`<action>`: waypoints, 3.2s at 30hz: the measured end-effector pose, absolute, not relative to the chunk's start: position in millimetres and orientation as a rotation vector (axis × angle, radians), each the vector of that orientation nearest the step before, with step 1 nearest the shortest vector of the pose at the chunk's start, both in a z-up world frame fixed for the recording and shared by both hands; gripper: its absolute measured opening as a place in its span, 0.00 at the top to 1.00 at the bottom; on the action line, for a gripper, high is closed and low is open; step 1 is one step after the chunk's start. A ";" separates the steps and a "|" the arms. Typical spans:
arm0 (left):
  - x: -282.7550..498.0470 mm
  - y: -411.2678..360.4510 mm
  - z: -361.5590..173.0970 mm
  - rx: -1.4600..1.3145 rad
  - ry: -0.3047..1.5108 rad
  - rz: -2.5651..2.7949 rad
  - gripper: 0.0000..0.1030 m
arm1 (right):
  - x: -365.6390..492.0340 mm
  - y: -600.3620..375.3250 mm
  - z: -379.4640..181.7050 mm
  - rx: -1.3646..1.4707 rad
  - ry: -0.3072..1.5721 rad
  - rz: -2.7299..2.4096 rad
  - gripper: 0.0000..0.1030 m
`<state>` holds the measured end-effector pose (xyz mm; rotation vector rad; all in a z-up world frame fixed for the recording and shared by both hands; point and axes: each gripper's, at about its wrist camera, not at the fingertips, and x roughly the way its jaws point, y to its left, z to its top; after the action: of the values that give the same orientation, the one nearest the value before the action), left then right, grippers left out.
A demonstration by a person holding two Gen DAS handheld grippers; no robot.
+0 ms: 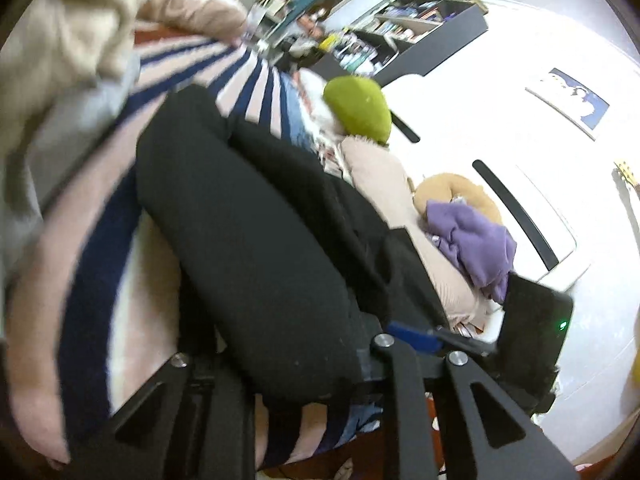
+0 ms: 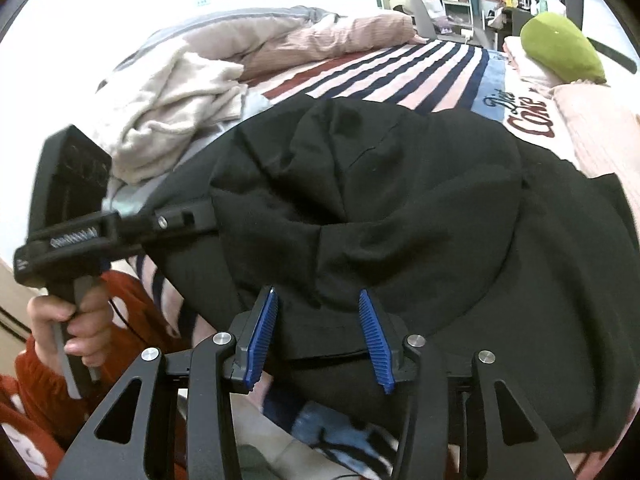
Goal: Fold large clothes
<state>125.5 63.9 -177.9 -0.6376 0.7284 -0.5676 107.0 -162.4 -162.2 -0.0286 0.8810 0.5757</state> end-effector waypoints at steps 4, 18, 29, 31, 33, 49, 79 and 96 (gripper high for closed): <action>111.5 90.9 -140.0 -0.592 0.606 -0.552 0.92 | 105.2 -140.6 -161.8 -0.019 0.870 0.614 0.62; 86.4 119.3 -154.8 -0.513 0.749 -0.438 0.23 | 109.8 -114.3 -178.2 0.065 0.933 0.774 0.75; 87.9 114.9 -217.1 -0.697 0.846 -0.388 0.13 | 110.1 -148.3 -185.6 -0.039 0.900 0.617 0.76; 80.4 115.2 -214.7 -0.666 0.855 -0.384 0.13 | 108.4 -146.7 -189.9 -0.042 0.899 0.609 0.76; 75.0 118.4 -222.6 -0.694 0.904 -0.376 0.09 | 109.0 -148.8 -189.5 -0.015 0.901 0.620 0.76; 112.8 86.5 -208.0 -0.753 0.713 -0.405 0.81 | 115.3 -136.6 -190.0 0.002 0.894 0.616 0.76; 162.1 -103.1 -174.1 -0.400 0.808 -1.000 0.73 | 79.2 -341.7 -87.9 0.330 0.560 0.500 0.48; 146.1 -4.7 -164.2 -0.514 0.743 -0.863 0.43 | 122.1 -296.5 -121.9 0.123 0.716 0.386 0.81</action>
<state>146.1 -4.7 -164.2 -0.5144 0.7435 -0.8631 122.1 -296.5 -121.9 0.1226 0.7163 0.3865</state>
